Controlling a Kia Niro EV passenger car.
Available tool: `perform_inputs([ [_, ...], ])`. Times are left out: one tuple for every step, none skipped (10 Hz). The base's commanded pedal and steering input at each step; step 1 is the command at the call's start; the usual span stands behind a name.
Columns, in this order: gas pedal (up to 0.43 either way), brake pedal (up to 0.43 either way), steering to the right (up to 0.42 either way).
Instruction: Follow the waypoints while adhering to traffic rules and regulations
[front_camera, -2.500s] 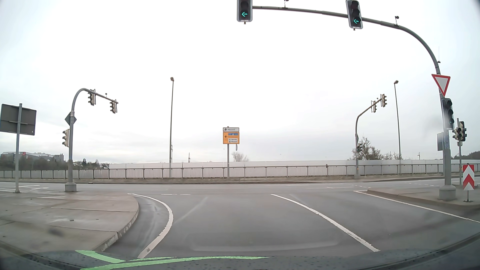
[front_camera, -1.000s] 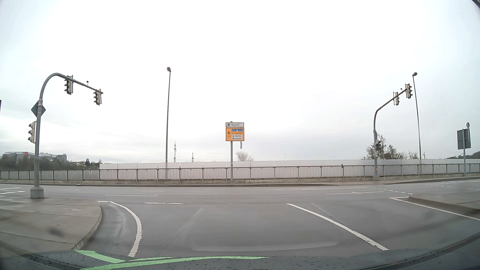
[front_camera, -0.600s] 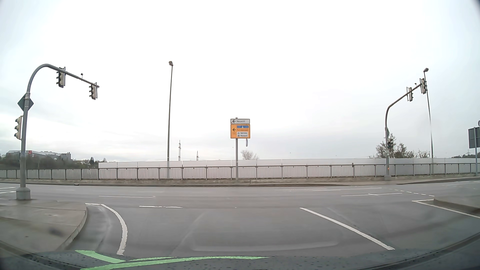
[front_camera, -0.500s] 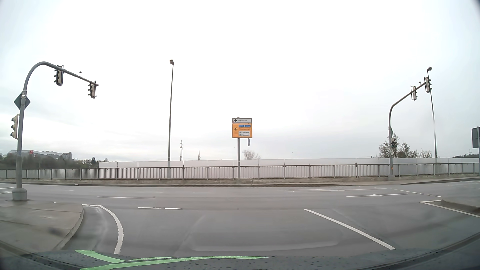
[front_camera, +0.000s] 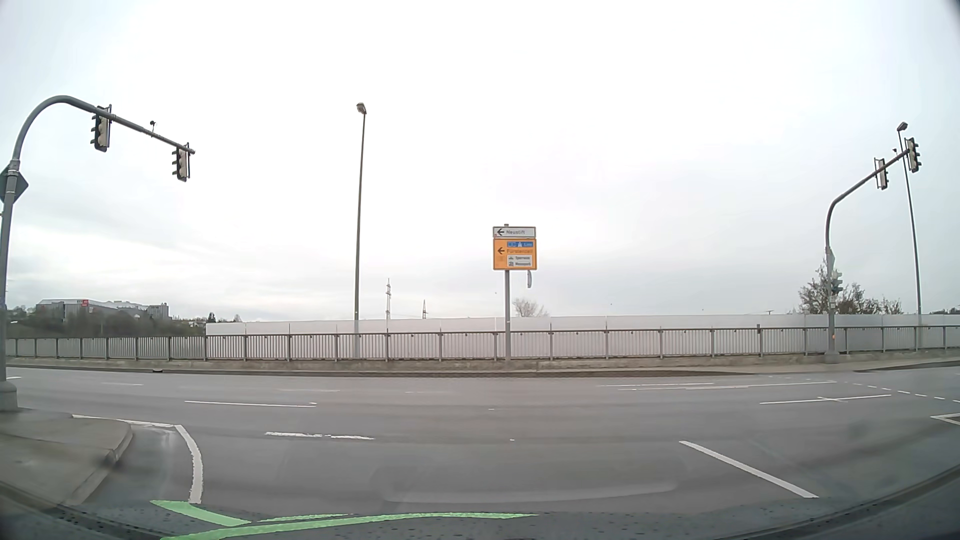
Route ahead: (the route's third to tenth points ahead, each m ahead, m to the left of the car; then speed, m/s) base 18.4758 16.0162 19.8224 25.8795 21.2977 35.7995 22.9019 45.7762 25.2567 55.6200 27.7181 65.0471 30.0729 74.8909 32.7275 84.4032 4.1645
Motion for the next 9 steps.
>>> perform_inputs([
  [0.22, 0.0, -0.154],
  [0.22, 0.0, -0.168],
  [0.209, 0.0, -0.182],
  [0.189, 0.0, -0.189],
  [0.177, 0.0, -0.193],
  [0.157, 0.0, -0.198],
  [0.157, 0.0, -0.203],
  [0.157, 0.0, -0.211],
  [0.15, 0.0, -0.219],
])
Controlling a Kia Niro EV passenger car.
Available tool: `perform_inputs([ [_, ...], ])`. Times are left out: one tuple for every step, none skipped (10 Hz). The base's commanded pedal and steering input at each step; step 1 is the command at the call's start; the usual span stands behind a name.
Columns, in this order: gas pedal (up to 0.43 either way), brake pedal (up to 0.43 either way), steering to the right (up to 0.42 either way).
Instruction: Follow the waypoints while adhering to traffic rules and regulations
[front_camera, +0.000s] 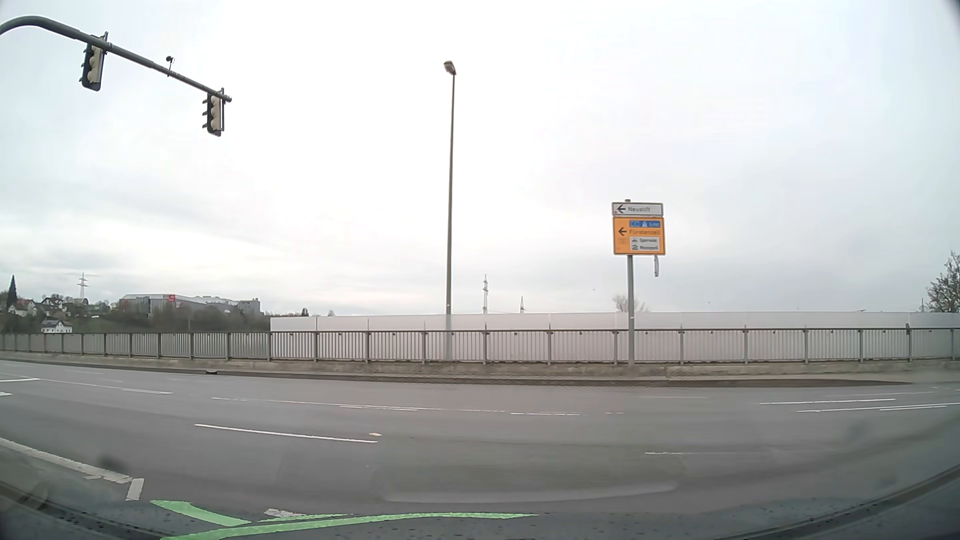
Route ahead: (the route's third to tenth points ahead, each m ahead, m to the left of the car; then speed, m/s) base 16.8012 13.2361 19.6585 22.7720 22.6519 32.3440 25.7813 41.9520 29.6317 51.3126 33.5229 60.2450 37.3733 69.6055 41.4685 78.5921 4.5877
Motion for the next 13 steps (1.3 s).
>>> perform_inputs([
  [0.15, 0.0, -0.228],
  [0.15, 0.0, -0.237],
  [0.15, 0.0, -0.247],
  [0.15, 0.0, -0.254],
  [0.15, 0.0, -0.255],
  [0.15, 0.0, -0.256],
  [0.15, 0.0, -0.258],
  [0.15, 0.0, -0.26],
  [0.15, 0.0, -0.259],
  [0.15, 0.0, -0.259],
  [0.138, 0.0, -0.259],
  [0.13, 0.0, -0.259],
  [0.118, 0.0, -0.259],
])
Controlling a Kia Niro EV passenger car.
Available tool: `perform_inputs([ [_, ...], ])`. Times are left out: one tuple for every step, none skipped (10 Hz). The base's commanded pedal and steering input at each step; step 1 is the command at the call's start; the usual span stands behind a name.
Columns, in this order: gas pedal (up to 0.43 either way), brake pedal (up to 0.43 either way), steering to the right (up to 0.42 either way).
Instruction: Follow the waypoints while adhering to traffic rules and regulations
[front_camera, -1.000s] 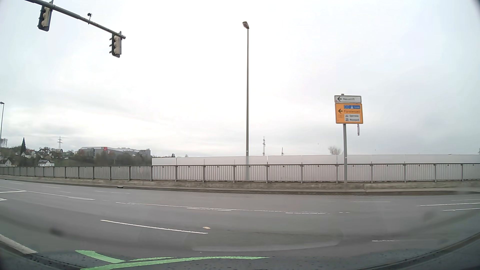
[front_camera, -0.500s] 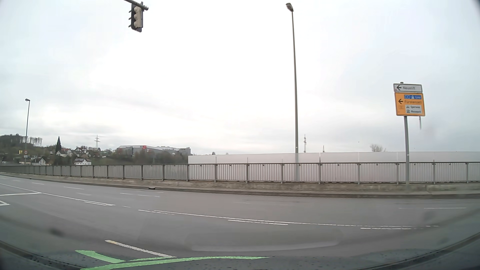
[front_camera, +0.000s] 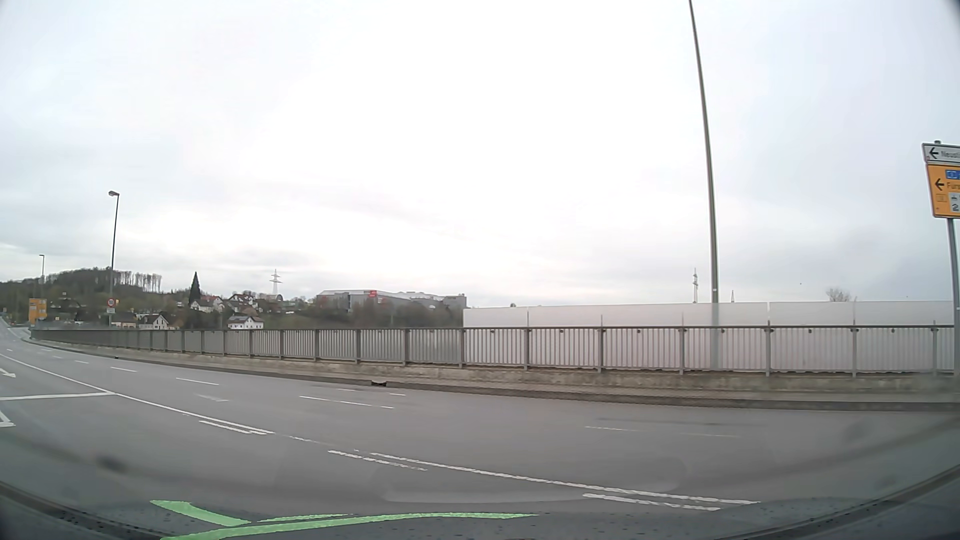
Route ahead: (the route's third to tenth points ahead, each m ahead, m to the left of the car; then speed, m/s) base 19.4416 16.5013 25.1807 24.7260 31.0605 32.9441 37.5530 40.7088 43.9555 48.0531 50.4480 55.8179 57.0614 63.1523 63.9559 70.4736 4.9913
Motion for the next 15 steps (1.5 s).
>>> perform_inputs([
  [0.118, 0.0, -0.259],
  [0.118, 0.0, -0.26],
  [0.118, 0.0, -0.26],
  [0.118, 0.0, -0.259],
  [0.118, 0.0, -0.259],
  [0.118, 0.0, -0.26],
  [0.118, 0.0, -0.261],
  [0.118, 0.0, -0.262],
  [0.118, 0.0, -0.262],
  [0.118, 0.0, -0.263],
  [0.118, 0.0, -0.263],
  [0.118, 0.0, -0.266],
  [0.118, 0.0, -0.269],
  [0.118, 0.0, -0.269],
  [0.13, 0.0, -0.269],
])
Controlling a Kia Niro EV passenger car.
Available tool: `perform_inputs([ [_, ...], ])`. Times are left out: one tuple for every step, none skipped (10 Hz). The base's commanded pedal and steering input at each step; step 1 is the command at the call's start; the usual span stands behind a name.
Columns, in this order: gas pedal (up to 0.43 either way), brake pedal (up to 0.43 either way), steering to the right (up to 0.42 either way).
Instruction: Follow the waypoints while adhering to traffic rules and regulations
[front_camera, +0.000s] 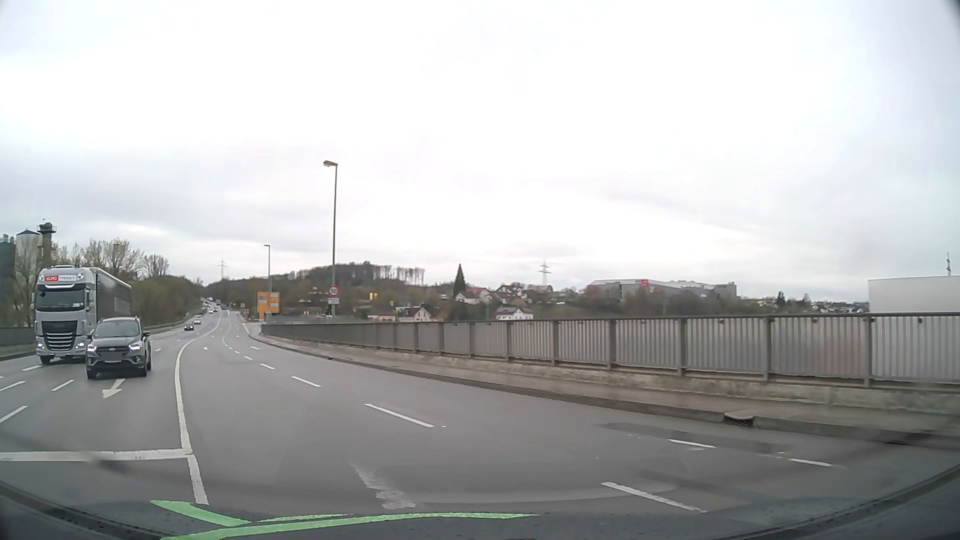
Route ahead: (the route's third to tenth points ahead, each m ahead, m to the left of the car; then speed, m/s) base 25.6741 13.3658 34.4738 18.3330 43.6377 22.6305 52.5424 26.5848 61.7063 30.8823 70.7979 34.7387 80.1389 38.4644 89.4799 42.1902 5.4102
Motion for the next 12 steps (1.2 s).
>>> perform_inputs([
  [0.13, 0.0, -0.27],
  [0.13, 0.0, -0.269],
  [0.138, 0.0, -0.269],
  [0.138, 0.0, -0.269],
  [0.15, 0.0, -0.266],
  [0.157, 0.0, -0.26],
  [0.157, 0.0, -0.251],
  [0.169, 0.0, -0.239],
  [0.169, 0.0, -0.221],
  [0.169, 0.0, -0.201],
  [0.177, 0.0, -0.175],
  [0.177, 0.0, -0.158],
])
